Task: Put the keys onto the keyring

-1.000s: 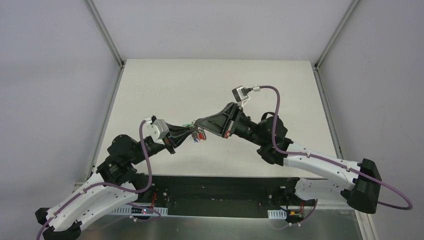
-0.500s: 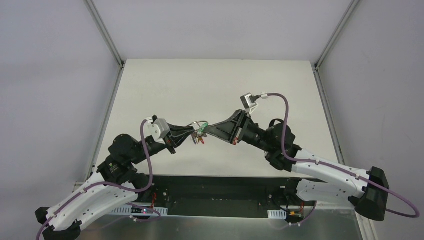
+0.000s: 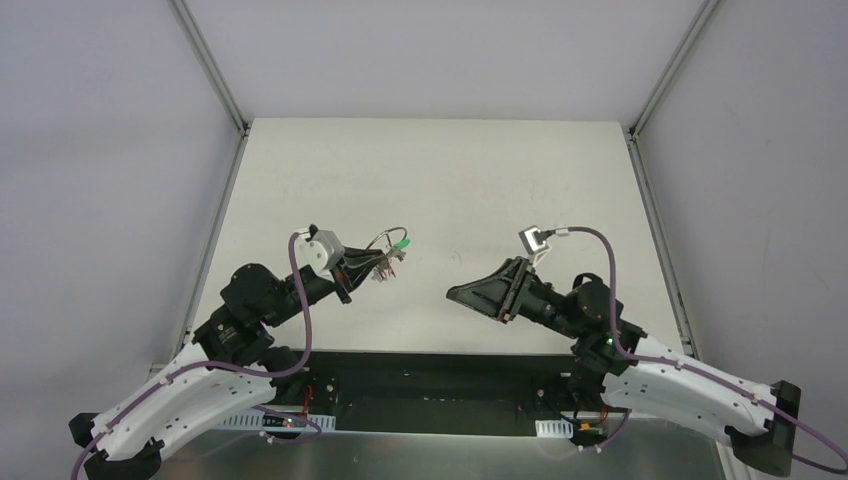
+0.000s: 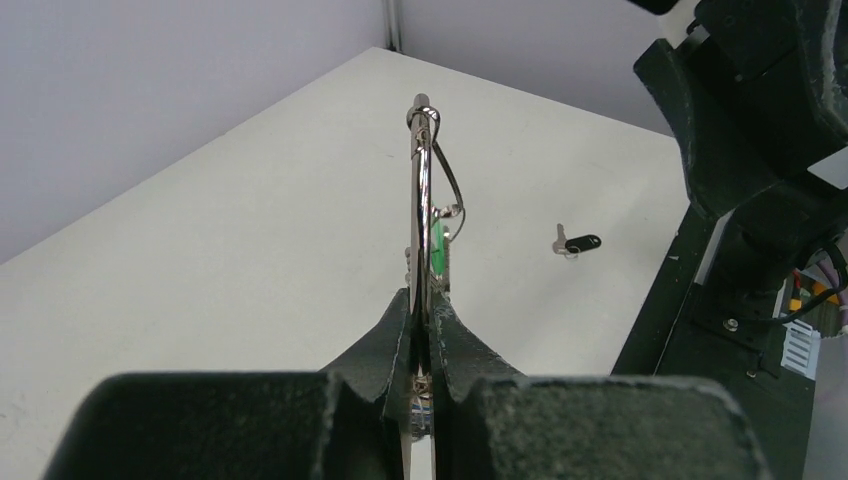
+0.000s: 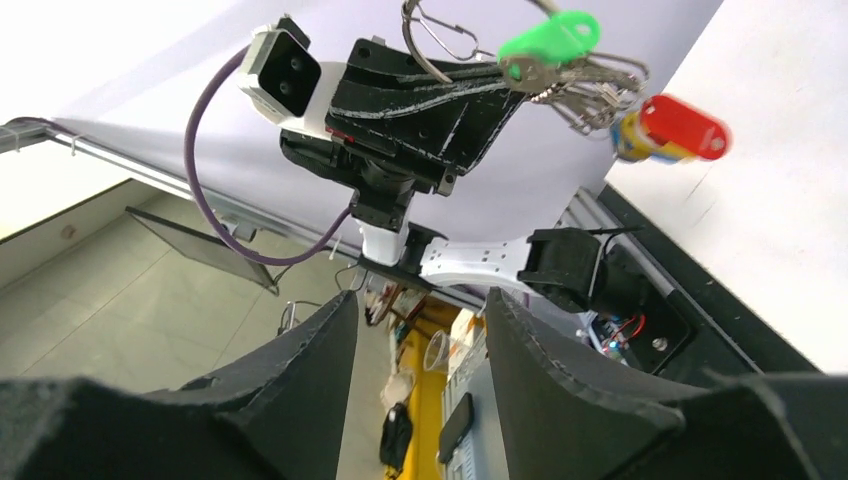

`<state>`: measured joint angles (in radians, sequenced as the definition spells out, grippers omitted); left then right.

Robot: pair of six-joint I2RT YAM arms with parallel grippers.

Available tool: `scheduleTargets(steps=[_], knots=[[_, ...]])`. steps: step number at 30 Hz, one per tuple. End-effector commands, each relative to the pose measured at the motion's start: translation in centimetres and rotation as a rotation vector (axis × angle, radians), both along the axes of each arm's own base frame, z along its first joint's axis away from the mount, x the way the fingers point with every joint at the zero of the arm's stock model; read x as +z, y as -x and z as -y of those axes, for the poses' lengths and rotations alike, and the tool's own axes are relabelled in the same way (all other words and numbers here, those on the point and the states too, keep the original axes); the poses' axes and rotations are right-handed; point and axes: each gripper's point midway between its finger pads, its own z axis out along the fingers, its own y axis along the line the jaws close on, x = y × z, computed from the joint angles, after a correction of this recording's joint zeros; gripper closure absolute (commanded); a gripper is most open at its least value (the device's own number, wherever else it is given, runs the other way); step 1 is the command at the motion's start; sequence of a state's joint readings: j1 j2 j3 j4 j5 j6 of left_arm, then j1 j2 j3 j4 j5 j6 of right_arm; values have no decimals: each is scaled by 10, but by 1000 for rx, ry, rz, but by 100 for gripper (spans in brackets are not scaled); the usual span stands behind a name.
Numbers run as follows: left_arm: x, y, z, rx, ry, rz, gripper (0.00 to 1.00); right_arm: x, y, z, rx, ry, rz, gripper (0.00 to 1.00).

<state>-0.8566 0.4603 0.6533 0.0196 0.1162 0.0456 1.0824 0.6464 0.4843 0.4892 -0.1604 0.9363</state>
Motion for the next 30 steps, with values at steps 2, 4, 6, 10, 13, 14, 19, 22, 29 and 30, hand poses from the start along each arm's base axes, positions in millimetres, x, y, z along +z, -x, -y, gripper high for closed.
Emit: scheduleTargets(steps=[2,4,6,10,13,14,19,22,29,30], knots=[[33,0,-8,28,42,52,100,-20,-15,29,-165,108,31,47],[34,0,-9,33,45,39,100,-33,-23,37,-222,170,28,47],[34,0,-9,34,42,15,100,-43,-28,42,-258,229,30,46],[29,-3,-11,64,9,-85,100,-59,-36,50,-307,339,33,46],[21,-8,-14,107,-41,-162,100,-70,-41,53,-332,407,27,45],[17,-12,-16,134,-57,-180,100,-73,-42,54,-338,426,24,45],[-2,-32,-28,271,-150,-228,100,-91,-46,56,-356,522,0,45],[-14,-49,-38,376,-221,-232,100,-98,-47,55,-352,549,-11,45],[-39,-85,-60,620,-414,-256,100,-110,-47,52,-341,587,-28,45],[-41,-88,-63,649,-436,-254,100,-111,-47,52,-340,592,-31,45]])
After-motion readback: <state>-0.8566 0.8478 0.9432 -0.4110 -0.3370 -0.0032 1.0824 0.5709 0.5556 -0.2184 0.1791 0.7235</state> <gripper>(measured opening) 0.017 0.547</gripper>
